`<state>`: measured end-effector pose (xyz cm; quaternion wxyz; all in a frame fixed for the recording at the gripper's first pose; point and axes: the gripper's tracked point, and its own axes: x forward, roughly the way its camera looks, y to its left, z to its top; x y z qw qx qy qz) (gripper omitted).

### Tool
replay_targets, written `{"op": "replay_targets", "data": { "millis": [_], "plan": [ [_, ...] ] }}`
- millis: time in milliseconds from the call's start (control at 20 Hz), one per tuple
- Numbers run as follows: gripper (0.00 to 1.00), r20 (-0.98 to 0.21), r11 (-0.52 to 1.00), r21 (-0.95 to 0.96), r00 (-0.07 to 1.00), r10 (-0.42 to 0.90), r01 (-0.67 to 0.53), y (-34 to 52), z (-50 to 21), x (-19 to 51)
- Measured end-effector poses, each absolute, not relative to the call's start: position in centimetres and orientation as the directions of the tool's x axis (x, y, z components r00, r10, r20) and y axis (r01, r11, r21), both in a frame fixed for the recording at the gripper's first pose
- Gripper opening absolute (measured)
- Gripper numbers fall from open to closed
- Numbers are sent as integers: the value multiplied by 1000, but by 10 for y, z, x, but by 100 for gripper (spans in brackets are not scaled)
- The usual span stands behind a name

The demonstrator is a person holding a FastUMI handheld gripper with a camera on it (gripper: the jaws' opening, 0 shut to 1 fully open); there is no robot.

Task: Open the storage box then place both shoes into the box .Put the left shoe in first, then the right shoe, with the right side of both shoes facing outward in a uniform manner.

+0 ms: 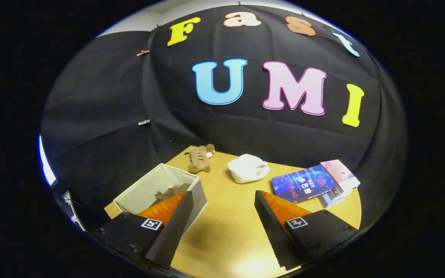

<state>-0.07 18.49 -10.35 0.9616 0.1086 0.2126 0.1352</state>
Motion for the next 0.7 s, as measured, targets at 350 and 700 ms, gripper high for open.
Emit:
{"op": "replay_targets", "data": {
  "millis": [350,700],
  "plan": [
    [99,-312,972,211,935,167,-103,64,-102,-23],
    [99,-259,985,163,961,98,-57,-12,-108,-55]
  ]
}}
